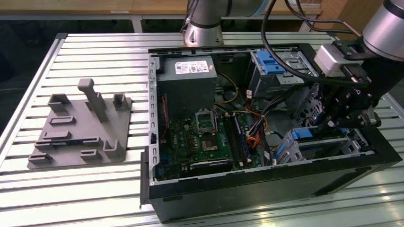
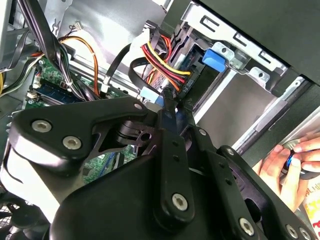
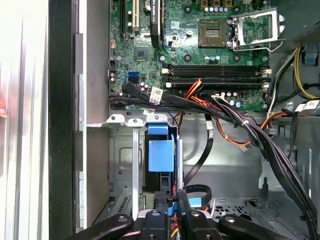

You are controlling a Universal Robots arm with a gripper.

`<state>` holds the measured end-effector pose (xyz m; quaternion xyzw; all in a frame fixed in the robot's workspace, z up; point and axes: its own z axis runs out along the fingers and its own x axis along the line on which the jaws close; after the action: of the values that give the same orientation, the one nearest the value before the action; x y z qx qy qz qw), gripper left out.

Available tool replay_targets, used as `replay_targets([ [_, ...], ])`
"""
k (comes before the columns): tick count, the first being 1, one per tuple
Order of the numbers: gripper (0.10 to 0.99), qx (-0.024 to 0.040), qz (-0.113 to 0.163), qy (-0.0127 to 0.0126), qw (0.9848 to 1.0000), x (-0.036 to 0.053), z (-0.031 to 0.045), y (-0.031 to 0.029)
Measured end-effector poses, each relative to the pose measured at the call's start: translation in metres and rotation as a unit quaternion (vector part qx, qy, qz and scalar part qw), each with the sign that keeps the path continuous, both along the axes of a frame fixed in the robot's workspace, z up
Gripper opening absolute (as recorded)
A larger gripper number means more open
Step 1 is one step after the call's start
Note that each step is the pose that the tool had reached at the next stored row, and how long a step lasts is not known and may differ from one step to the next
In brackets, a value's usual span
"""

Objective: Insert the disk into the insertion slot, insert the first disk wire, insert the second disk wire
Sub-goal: 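Insert the second disk wire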

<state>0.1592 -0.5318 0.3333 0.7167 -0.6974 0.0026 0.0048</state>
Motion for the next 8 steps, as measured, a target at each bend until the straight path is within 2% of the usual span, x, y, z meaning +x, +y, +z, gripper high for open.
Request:
replay_targets([
  [8,0.2,-0.0001,0.0,0.0,1.0,0.0001,-0.0018,0.0],
])
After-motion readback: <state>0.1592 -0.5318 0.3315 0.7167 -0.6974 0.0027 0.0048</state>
